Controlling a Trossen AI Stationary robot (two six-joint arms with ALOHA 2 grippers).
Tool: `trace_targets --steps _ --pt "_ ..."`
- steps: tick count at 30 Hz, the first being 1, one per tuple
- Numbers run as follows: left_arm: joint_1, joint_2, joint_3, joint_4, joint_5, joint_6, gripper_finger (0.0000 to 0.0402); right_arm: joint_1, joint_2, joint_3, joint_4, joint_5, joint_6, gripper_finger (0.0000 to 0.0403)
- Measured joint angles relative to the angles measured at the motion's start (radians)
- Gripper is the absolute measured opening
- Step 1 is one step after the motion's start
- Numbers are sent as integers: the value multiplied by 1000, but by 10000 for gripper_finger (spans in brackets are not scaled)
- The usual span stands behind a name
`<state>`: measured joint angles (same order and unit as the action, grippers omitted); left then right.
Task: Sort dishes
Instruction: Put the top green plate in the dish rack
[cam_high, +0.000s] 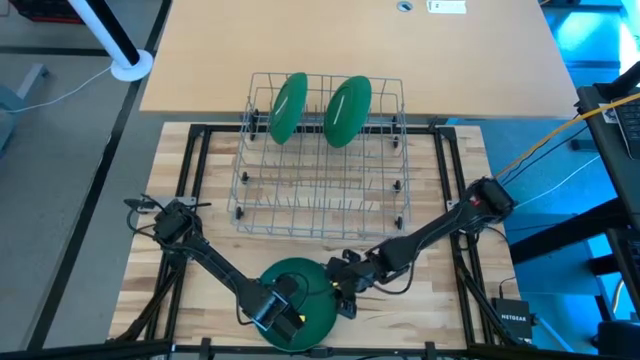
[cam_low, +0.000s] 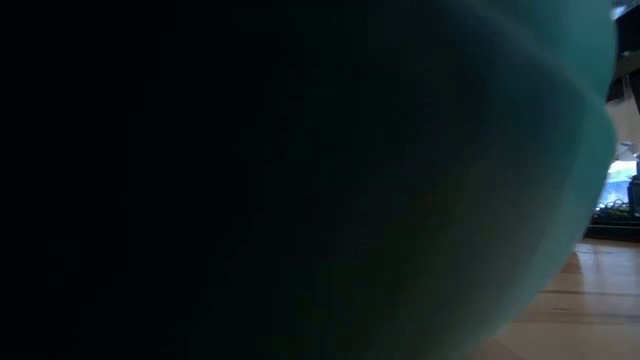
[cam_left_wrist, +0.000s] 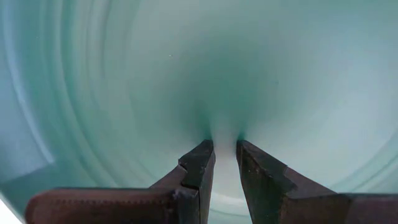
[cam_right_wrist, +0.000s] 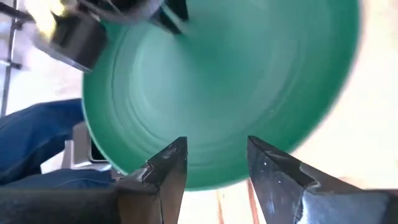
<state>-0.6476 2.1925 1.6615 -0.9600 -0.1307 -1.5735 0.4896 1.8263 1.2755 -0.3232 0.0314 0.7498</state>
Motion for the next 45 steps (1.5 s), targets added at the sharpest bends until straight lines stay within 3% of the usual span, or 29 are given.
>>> trace_targets --steps 7,13,24,38,45 --pt "0 0 0 2 3 4 70 1 -40 1 -177 112 56 170" --pt "0 0 -1 3 4 3 70 1 15 1 -84 108 83 170" --pt "0 0 -1 4 7 3 70 1 76 2 -64 108 118 170" --pt "-1 0 -1 3 7 3 70 1 76 2 -63 118 106 169" --pt "-1 0 -1 3 7 3 70 1 76 3 -64 119 65 105"
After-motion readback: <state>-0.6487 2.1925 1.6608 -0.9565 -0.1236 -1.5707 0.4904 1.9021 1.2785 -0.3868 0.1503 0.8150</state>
